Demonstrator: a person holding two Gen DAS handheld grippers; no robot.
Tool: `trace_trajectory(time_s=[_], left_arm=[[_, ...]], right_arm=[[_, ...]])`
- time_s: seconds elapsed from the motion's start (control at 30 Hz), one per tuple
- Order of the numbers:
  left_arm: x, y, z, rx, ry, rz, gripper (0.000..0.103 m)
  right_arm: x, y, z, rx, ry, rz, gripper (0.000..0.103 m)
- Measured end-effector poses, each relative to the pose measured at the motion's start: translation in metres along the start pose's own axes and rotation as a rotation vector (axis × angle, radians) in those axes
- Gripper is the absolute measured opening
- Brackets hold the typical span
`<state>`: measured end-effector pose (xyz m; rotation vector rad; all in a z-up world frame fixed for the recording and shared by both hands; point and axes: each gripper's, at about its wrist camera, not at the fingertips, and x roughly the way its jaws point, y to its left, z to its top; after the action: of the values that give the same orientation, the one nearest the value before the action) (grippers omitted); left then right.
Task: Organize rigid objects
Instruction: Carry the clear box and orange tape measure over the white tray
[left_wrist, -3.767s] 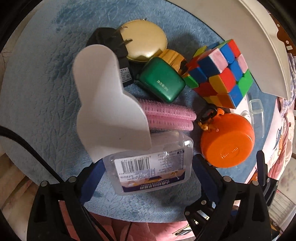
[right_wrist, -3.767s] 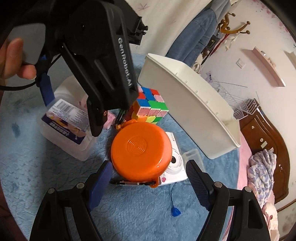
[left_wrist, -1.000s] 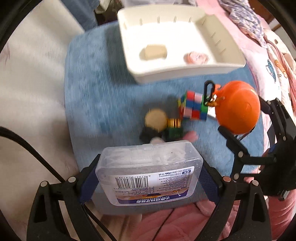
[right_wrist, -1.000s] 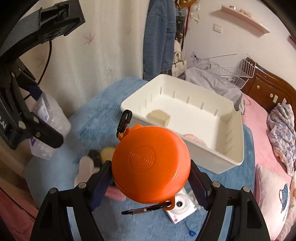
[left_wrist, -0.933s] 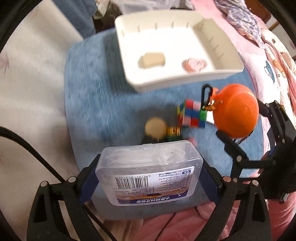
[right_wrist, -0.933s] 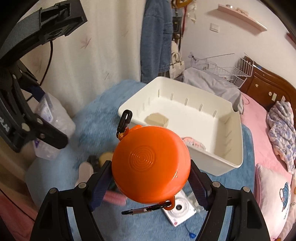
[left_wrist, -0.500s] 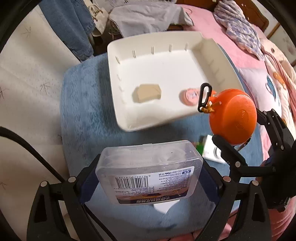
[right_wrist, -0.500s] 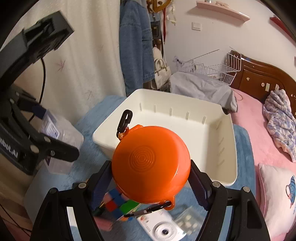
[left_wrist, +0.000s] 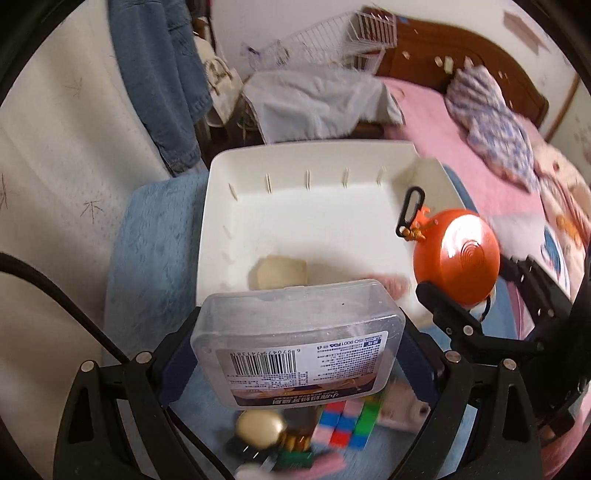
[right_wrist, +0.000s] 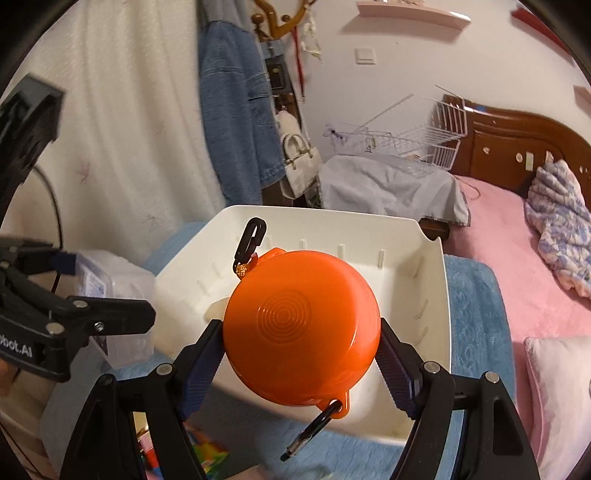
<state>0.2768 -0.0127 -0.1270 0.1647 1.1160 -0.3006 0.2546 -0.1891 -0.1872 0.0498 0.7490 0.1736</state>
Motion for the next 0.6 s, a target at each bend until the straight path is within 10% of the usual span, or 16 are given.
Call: trace_trajectory(time_s=[0.6], left_arm=[[0.029, 0.009, 0.012, -0.237, -0.219, 0.054, 0.095]], right_arm=[[0.054, -0.056, 0.013, 0.133, 0.045, 0.009, 0.079]])
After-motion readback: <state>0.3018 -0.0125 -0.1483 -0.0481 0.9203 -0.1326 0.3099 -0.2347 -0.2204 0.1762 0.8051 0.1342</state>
